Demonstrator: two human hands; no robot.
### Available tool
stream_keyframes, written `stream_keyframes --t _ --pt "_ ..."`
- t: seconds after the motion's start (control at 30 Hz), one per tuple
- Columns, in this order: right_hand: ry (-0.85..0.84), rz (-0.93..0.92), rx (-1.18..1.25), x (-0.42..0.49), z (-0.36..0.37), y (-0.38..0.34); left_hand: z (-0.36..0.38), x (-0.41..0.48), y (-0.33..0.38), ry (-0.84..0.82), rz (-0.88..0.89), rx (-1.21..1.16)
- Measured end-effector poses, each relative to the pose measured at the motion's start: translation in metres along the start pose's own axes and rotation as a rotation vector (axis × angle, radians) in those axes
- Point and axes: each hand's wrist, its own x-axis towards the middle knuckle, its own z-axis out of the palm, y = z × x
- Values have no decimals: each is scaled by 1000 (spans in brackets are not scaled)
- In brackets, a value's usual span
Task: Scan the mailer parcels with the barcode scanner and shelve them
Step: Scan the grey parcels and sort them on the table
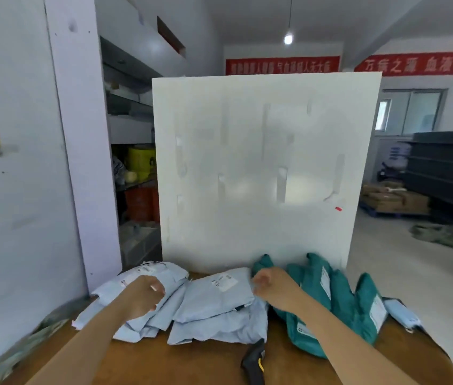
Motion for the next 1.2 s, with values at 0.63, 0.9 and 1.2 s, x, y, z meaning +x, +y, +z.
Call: stream_keyframes --t 0.63,0.9,1.2 --pt "-53 273 138 166 96 75 79 188 -38 -131 47 152" --pt "-36 428 248 200 144 113 120 241 -68 -177 -101 53" --pt "56 608 624 221 181 135 167 272 -111 -381 -415 -258"
